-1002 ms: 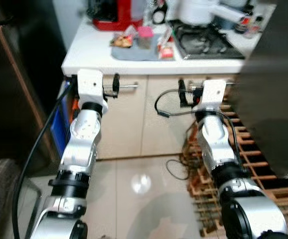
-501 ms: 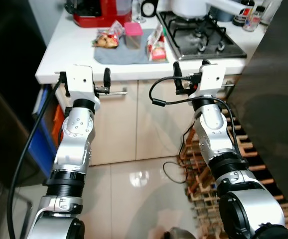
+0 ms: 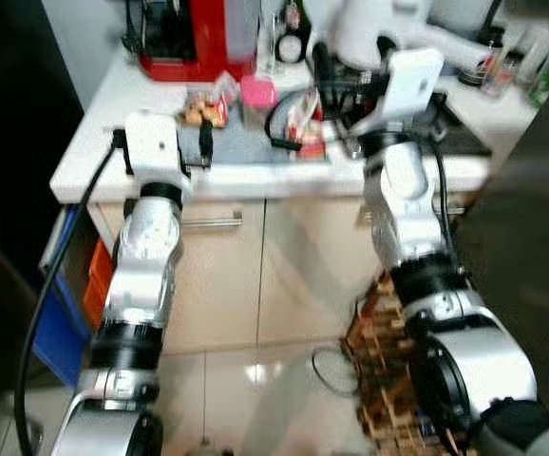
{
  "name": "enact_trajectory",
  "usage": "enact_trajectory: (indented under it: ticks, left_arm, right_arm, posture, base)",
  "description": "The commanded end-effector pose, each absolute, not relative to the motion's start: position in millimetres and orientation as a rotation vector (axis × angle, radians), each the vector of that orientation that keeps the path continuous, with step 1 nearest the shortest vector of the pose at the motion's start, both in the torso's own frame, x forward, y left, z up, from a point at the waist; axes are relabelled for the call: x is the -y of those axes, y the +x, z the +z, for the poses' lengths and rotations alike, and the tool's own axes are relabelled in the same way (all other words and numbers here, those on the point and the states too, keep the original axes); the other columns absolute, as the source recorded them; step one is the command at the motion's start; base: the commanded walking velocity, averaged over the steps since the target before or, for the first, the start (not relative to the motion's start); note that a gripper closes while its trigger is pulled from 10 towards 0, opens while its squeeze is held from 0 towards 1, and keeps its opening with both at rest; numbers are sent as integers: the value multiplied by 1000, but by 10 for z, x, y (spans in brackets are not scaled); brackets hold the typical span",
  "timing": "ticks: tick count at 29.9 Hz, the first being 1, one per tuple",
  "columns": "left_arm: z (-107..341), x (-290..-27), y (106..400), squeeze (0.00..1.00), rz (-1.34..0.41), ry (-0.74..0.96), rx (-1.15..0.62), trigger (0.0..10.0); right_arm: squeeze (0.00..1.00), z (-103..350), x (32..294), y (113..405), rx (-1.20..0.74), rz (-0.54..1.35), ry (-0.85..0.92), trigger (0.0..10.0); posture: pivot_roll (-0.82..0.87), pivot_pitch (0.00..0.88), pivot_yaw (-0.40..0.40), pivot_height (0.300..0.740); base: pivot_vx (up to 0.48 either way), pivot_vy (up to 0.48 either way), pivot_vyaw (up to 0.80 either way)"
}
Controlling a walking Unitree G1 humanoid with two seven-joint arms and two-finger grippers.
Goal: Restocking fridge
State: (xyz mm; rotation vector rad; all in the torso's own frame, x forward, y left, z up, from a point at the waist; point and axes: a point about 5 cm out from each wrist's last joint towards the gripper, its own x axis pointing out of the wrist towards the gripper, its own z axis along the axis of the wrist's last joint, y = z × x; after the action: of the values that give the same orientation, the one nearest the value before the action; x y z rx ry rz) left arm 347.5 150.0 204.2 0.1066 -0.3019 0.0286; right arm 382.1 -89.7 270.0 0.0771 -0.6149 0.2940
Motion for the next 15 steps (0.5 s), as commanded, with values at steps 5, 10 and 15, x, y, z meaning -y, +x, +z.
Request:
enact_trajectory:
  ticks: [5, 10, 15]
  left_arm:
    - [2090, -1414, 3488, 0, 33, 161, 320, 10000]
    - [2103, -1360, 3478, 0, -15, 155, 334, 10000]
    - [2124, -1353, 3477, 0, -58, 190, 349, 10000]
  right_arm:
    - [0, 2787, 968, 3932, 508, 269, 204, 10000]
    - [0, 2748, 912, 3946, 446, 306, 275, 10000]
    - [0, 2732, 852, 3946, 384, 342, 320, 10000]
  posture:
    - [-43, 0, -22, 740]
    - [-43, 0, -20, 740]
    - [-39, 0, -16, 740]
  base:
    - [363, 0, 0]
    - [0, 0, 0]
    - [0, 0, 0]
